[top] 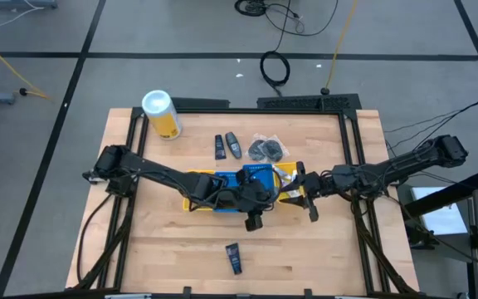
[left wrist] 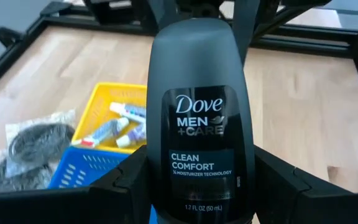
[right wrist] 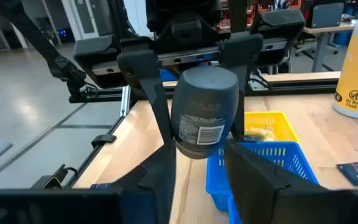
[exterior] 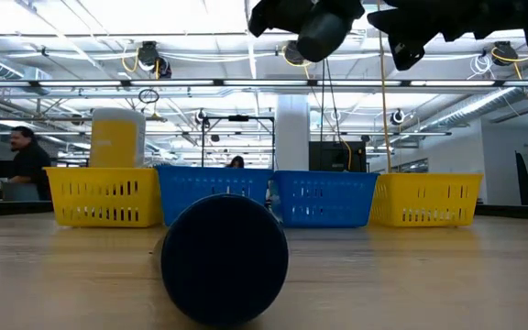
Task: Pick & Place Travel size toiletries
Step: Put the deodorant into the right blue bin
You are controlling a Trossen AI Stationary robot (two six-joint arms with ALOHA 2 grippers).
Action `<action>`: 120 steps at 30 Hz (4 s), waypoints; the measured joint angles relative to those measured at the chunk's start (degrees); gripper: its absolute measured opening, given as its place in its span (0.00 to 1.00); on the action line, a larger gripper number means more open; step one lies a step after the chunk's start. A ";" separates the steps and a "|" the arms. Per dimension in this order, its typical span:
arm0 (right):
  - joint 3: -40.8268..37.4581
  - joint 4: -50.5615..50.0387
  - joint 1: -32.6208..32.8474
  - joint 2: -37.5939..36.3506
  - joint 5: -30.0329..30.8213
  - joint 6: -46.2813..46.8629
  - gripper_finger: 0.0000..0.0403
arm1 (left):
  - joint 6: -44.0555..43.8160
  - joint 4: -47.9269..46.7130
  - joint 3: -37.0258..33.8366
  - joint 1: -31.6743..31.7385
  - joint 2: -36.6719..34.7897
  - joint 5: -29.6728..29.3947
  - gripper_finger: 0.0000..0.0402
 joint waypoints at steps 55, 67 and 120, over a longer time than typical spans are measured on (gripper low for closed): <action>0.02 28.20 -1.90 10.99 1.51 -7.14 0.44 | 13.80 11.31 -0.04 3.67 0.02 -0.06 0.74; 0.02 28.45 -2.04 10.95 1.86 -7.76 0.44 | 12.94 4.21 0.02 3.60 -0.82 -1.47 0.78; 0.00 31.26 -14.67 32.82 1.70 3.65 0.44 | -3.49 -24.32 -0.24 0.61 -5.66 -13.23 0.71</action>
